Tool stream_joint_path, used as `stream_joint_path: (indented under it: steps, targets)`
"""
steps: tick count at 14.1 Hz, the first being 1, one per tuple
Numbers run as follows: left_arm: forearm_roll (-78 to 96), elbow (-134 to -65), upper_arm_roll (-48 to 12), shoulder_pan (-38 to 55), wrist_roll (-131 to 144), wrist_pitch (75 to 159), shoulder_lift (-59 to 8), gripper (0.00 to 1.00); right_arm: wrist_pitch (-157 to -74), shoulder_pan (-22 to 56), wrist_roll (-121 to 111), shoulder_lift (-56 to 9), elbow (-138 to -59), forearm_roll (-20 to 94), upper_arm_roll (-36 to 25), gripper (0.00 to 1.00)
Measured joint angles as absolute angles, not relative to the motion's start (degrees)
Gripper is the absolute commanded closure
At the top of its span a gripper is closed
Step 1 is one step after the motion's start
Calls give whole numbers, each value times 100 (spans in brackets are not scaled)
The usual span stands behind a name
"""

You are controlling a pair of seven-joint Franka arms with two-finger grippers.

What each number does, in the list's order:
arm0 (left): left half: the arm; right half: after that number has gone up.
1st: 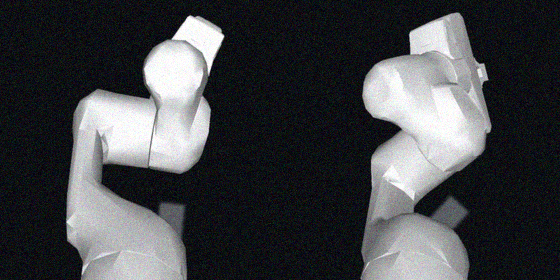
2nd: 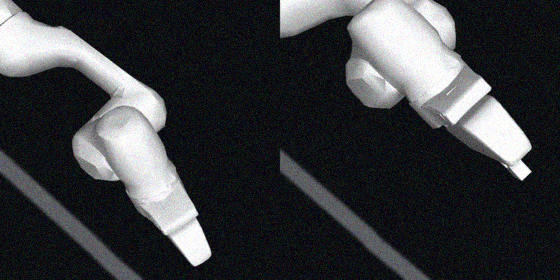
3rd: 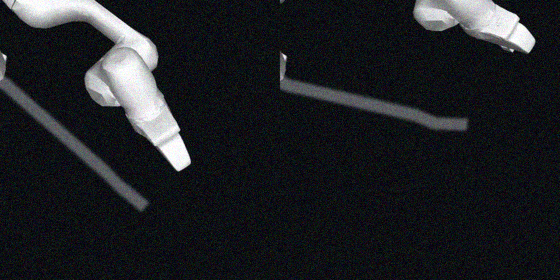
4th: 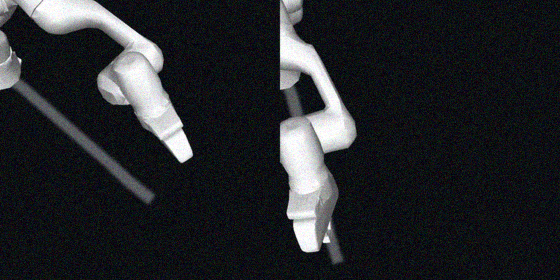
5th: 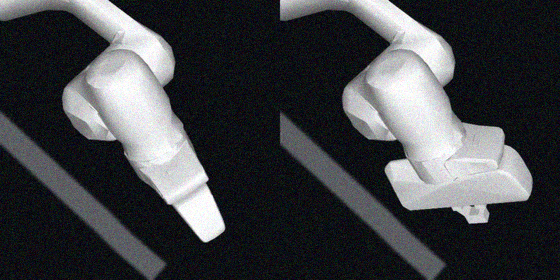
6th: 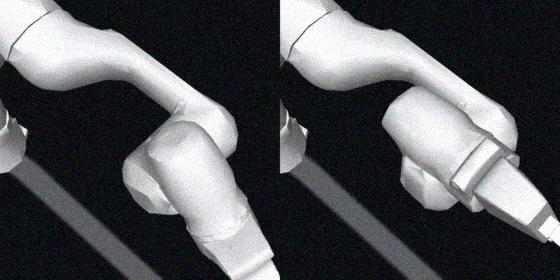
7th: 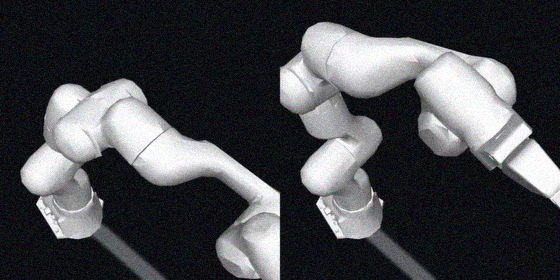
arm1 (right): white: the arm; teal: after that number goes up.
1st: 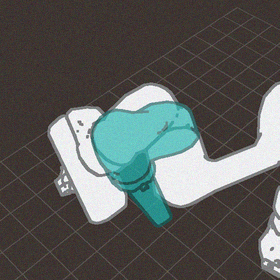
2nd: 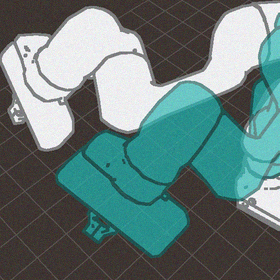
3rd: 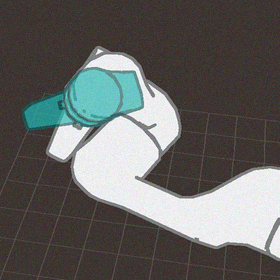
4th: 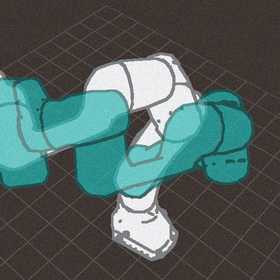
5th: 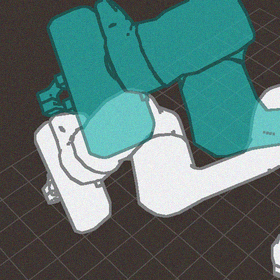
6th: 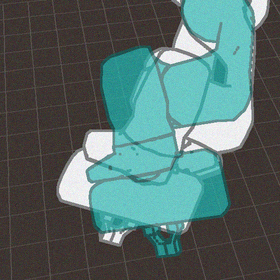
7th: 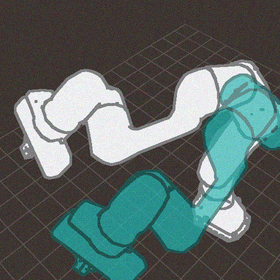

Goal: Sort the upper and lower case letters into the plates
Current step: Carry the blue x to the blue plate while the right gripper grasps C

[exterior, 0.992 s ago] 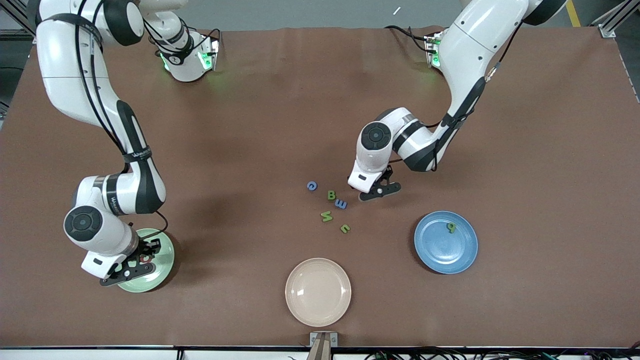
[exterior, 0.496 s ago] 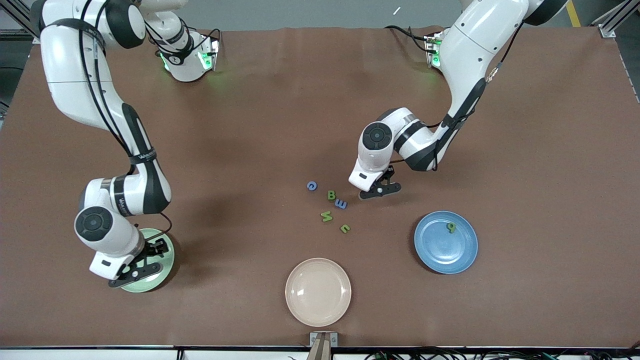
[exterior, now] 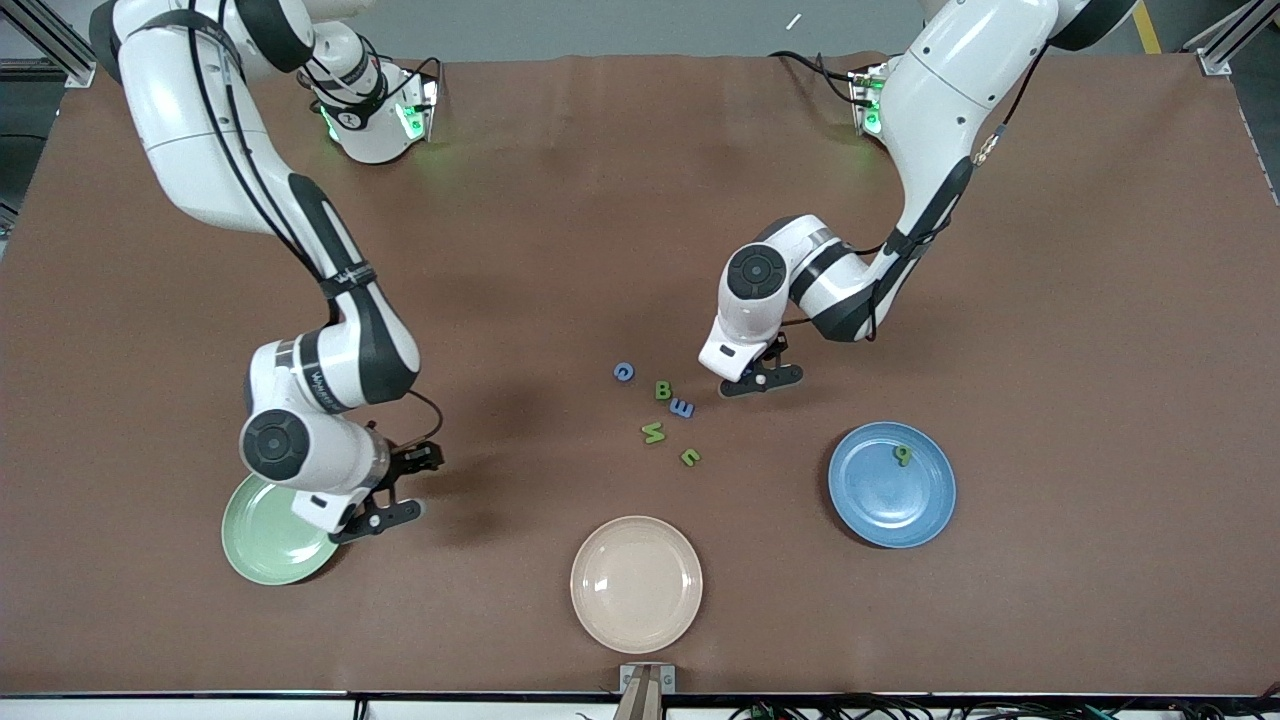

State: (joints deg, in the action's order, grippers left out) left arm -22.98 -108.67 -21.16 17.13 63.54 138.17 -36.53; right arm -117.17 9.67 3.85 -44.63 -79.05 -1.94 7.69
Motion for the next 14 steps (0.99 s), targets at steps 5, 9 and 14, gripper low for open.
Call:
stream_joint_path:
  steps: [5,9,14]
  targets:
    - [-2299,-10463,-2098,1374,6351,13778,-3576,100,-11625,1813,3783,-4453,-7906,-157,1148,20]
    - [-2306,-9997,-2075,628,5670,13515,-3483,100,-11812,2637,6068,-4455,-7963,-155,1154,20]
    - [-2306,-9756,-2046,-299,4237,13391,-3504,94,-12587,3068,7165,-4519,-8356,-157,1137,17]
